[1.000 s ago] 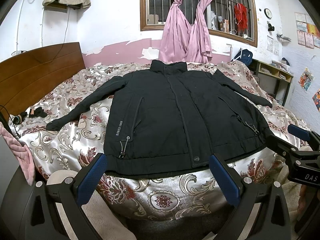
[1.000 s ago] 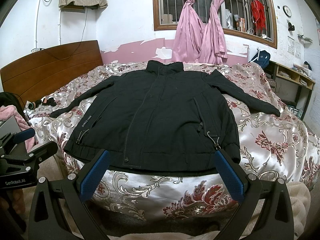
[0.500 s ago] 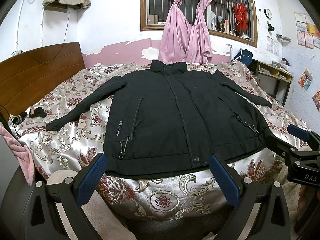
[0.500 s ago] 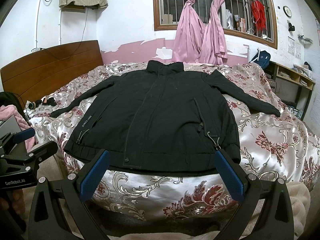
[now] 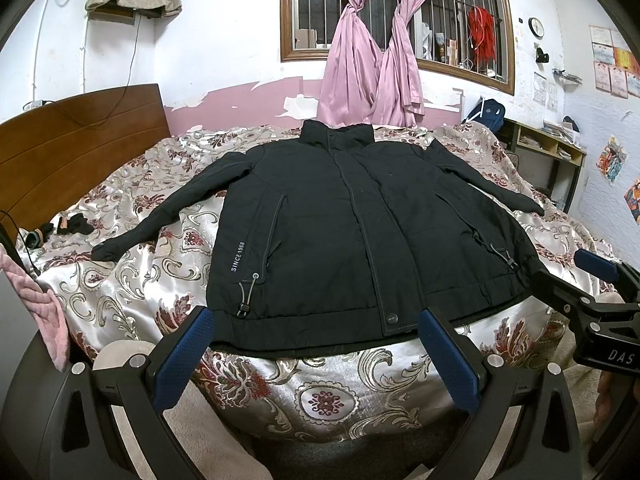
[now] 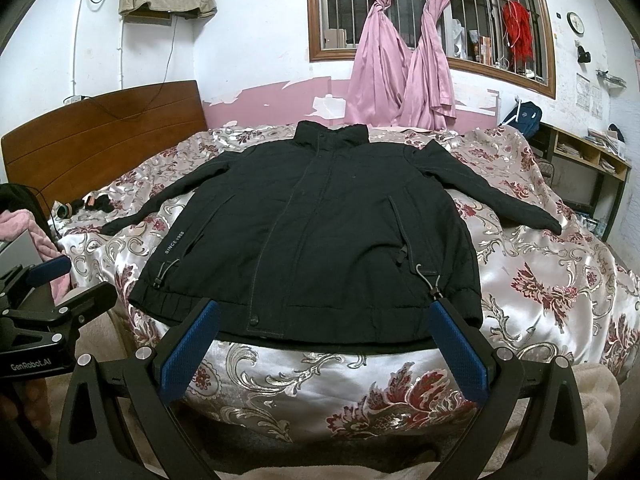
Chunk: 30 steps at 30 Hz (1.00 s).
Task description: Fold large clothes
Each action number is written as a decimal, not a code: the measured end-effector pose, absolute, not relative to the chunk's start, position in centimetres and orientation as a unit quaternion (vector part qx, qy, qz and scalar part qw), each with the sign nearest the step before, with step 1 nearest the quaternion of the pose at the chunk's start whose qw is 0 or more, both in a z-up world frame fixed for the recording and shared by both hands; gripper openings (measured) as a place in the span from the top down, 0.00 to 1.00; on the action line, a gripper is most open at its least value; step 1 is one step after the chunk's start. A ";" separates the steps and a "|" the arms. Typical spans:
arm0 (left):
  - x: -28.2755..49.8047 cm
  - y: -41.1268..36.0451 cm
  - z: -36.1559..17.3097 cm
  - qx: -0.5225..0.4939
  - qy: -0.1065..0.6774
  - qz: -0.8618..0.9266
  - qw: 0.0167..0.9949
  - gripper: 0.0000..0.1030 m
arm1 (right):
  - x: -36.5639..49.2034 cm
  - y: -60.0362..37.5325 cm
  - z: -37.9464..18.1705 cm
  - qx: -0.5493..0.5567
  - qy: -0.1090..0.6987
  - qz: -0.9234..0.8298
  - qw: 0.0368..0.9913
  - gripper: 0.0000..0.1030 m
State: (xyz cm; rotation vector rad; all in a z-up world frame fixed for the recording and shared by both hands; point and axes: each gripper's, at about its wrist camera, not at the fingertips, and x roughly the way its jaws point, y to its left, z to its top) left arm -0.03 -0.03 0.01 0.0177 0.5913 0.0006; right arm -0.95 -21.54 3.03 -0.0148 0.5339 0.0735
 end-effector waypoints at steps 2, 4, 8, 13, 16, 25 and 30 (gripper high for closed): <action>0.0 0.0 0.0 0.009 0.291 0.000 0.957 0.00 | -1.0 -21.5 3.0 -0.007 0.263 0.036 0.964 0.01; 0.0 0.0 0.0 0.009 0.291 0.000 0.957 0.00 | -0.9 -21.6 3.0 -0.007 0.264 0.036 0.964 0.01; 0.0 0.0 0.0 0.007 0.294 -0.001 0.956 0.00 | -0.9 -21.6 3.0 -0.007 0.264 0.036 0.964 0.01; 0.2 -0.1 -0.1 0.006 0.298 -0.003 0.955 0.00 | -0.9 -21.6 3.0 -0.006 0.265 0.036 0.964 0.01; 0.4 -0.1 -0.2 0.005 0.303 -0.005 0.953 0.00 | -0.9 -21.5 3.0 -0.006 0.266 0.035 0.963 0.01; 3.1 -0.2 -1.0 -0.003 0.328 -0.002 0.945 0.00 | 0.8 -22.2 2.3 -0.001 0.286 0.029 0.958 0.01; 5.8 -0.4 -1.3 0.000 0.344 0.010 0.939 0.00 | 2.8 -22.8 1.9 0.005 0.305 0.014 0.952 0.01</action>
